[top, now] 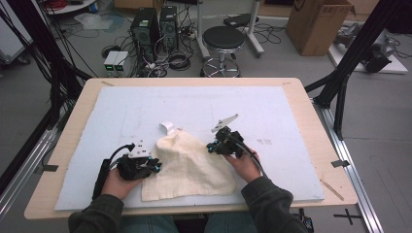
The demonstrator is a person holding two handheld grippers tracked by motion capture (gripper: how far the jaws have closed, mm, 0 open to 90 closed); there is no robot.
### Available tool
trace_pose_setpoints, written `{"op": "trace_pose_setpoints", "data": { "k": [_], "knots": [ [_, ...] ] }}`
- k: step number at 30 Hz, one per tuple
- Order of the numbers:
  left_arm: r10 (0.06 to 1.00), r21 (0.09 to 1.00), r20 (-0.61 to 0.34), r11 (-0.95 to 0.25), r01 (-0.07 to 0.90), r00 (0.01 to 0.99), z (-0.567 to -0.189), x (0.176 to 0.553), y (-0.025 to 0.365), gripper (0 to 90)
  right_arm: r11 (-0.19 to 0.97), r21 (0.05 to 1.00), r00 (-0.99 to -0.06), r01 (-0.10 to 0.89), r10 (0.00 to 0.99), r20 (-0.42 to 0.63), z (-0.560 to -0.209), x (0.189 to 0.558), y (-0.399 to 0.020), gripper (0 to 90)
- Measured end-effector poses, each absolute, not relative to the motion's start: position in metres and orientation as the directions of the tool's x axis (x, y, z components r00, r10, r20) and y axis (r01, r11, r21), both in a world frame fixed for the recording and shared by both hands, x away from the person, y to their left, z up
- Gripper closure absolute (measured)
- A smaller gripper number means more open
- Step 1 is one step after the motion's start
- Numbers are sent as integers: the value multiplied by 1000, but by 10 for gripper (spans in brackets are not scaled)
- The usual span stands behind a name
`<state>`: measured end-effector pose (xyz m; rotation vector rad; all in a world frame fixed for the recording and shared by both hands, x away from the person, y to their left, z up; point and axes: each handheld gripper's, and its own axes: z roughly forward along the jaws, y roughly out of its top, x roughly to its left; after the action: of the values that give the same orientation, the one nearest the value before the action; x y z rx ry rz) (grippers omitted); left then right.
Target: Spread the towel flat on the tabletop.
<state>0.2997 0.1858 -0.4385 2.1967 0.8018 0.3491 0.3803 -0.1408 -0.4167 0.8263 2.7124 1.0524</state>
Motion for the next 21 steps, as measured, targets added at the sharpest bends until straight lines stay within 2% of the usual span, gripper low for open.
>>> {"op": "trace_pose_setpoints", "data": {
  "k": [6, 14, 17, 21],
  "knots": [
    [644, 736, -14, -511, 444, 765, -438, 298, 187, 748, 586, 661, -807, 468, 589, 49, -393, 356, -186, 875],
    [625, 724, -16, -531, 441, 780, -436, 286, 187, 748, 592, 626, -796, 507, 601, 76, -401, 327, -212, 863],
    [619, 750, -16, -512, 419, 785, -431, 284, 188, 733, 597, 613, -801, 518, 590, 102, -405, 326, -213, 803],
    [637, 819, -26, -429, 382, 771, -412, 288, 192, 692, 536, 697, -816, 476, 565, 122, -392, 336, -214, 701]
  ]
}}
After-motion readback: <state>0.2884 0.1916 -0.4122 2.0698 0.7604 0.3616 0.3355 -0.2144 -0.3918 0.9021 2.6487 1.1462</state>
